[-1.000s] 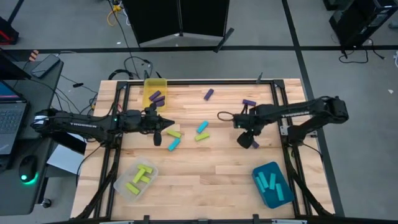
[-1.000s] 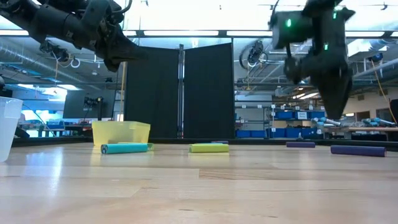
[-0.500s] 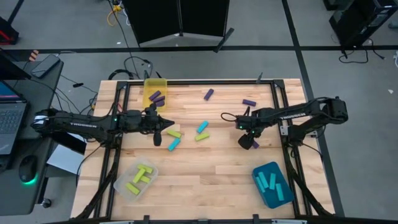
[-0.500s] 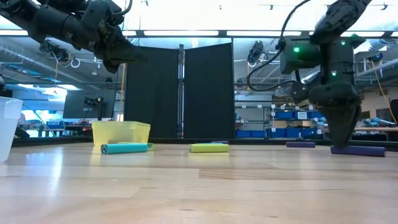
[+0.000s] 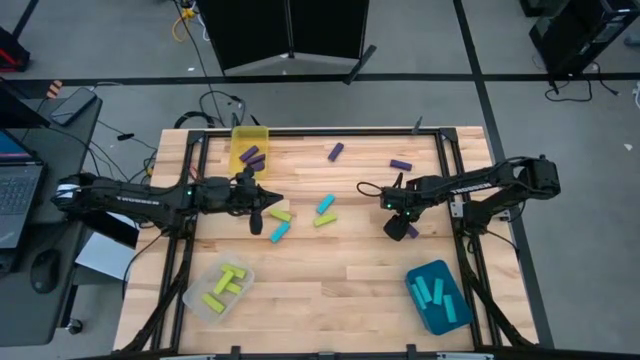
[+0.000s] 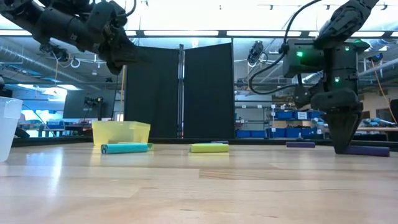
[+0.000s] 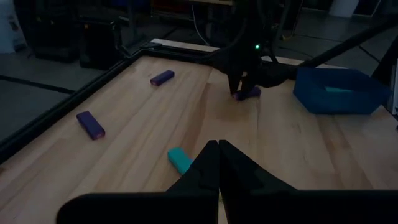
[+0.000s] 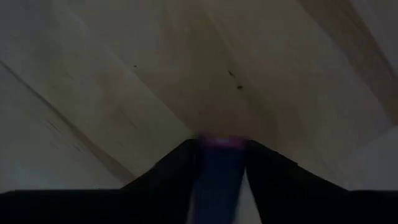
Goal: Sort blocks
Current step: Put the violet block into the yellow bin
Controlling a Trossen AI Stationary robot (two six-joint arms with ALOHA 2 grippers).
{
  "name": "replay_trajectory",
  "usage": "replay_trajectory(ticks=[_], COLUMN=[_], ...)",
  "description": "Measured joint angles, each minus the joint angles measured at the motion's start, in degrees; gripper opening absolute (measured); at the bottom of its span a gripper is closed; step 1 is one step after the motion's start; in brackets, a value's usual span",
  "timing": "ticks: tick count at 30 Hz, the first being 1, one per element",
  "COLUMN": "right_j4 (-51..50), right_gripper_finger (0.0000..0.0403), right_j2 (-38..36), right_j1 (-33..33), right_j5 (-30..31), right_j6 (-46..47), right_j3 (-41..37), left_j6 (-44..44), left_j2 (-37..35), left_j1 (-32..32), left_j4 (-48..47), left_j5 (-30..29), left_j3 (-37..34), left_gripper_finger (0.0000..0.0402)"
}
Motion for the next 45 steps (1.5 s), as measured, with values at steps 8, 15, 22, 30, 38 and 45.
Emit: replay_trajectory(ticks=[8, 15, 22, 30, 38, 45], right_j4=[1.5, 7.7, 33.8, 64.8, 74.7, 75.8], right_gripper_finger=[0.0116, 0.0116, 0.0116, 0.0116, 0.0116, 0.0116], right_j2=[-0.1, -0.5, -3.6, -3.7, -3.7, -3.7], right_j1=[0.0, 0.5, 3.4, 8.3, 12.0, 12.4], right_j5=[-0.6, -0.1, 4.3, 7.7, 8.6, 9.1], right_j6=[-1.2, -4.6, -9.6, -20.5, -27.0, -29.3], right_j3=[0.0, 3.6, 4.4, 3.2, 3.1, 3.1], left_j6=[-0.9, -1.0, -1.0, 2.0, 1.7, 0.7], left_j2=[7.6, 10.1, 10.3, 13.0, 22.3, 31.9], left_j1=[0.0, 0.7, 1.3, 1.1, 1.1, 0.5], left_j4=[8.4, 15.7, 16.8, 20.8, 24.8, 34.5], left_j5=[0.6, 3.0, 4.4, 15.8, 15.4, 16.1], left_j3=[0.0, 0.0, 0.0, 0.4, 5.1, 10.5], left_gripper_finger=[0.0007, 0.0007, 0.0007, 0.0016, 0.0066, 0.0152])
